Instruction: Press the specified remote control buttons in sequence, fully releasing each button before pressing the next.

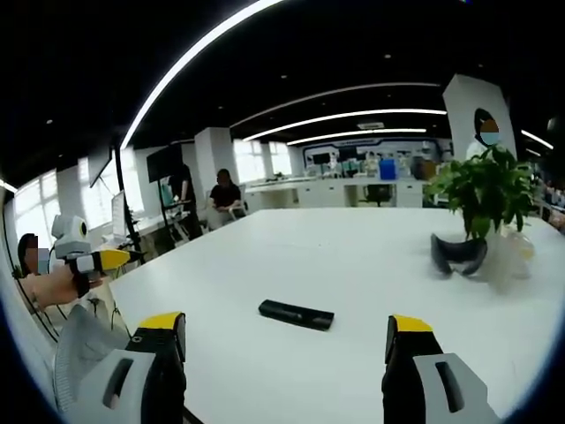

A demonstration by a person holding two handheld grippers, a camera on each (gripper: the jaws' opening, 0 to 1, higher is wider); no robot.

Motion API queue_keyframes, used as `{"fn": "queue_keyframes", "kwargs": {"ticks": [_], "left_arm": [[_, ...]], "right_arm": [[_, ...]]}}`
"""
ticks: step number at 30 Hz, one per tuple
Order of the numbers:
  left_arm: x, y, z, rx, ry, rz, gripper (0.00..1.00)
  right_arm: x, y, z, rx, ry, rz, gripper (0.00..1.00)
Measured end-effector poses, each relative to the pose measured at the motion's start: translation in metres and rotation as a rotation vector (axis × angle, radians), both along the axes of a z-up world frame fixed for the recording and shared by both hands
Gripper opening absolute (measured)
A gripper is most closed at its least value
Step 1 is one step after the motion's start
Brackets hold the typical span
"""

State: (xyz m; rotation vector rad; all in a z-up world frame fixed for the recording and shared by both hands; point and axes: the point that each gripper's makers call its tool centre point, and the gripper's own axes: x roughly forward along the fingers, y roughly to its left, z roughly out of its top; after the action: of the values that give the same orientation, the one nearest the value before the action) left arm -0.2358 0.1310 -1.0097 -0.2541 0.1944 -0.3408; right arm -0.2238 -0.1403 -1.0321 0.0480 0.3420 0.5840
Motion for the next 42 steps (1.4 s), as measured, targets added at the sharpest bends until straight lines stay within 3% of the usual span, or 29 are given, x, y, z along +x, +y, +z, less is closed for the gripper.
{"fn": "queue_keyframes", "kwargs": {"ticks": [18,29,35,38,42], "left_arm": [[0.000,0.000,-0.002,0.015,0.015,-0.004,1.00],[0.012,-0.021,-0.012,0.037,0.049,-0.084,1.00],[0.023,-0.034,-0.026,0.070,0.090,-0.138,1.00],[0.025,-0.041,-0.048,0.117,0.170,-0.182,1.00],[0.029,-0.049,-0.065,0.156,0.218,-0.217,1.00]], "right_arm": [[-0.001,0.004,0.001,-0.002,0.005,0.010,0.93],[0.000,0.004,0.005,-0.010,-0.003,0.002,0.93],[-0.003,0.004,0.002,-0.017,0.003,0.002,0.92],[-0.004,0.001,-0.001,-0.033,0.002,-0.001,0.91],[-0.005,-0.005,-0.007,-0.037,0.016,-0.014,0.91]]}}
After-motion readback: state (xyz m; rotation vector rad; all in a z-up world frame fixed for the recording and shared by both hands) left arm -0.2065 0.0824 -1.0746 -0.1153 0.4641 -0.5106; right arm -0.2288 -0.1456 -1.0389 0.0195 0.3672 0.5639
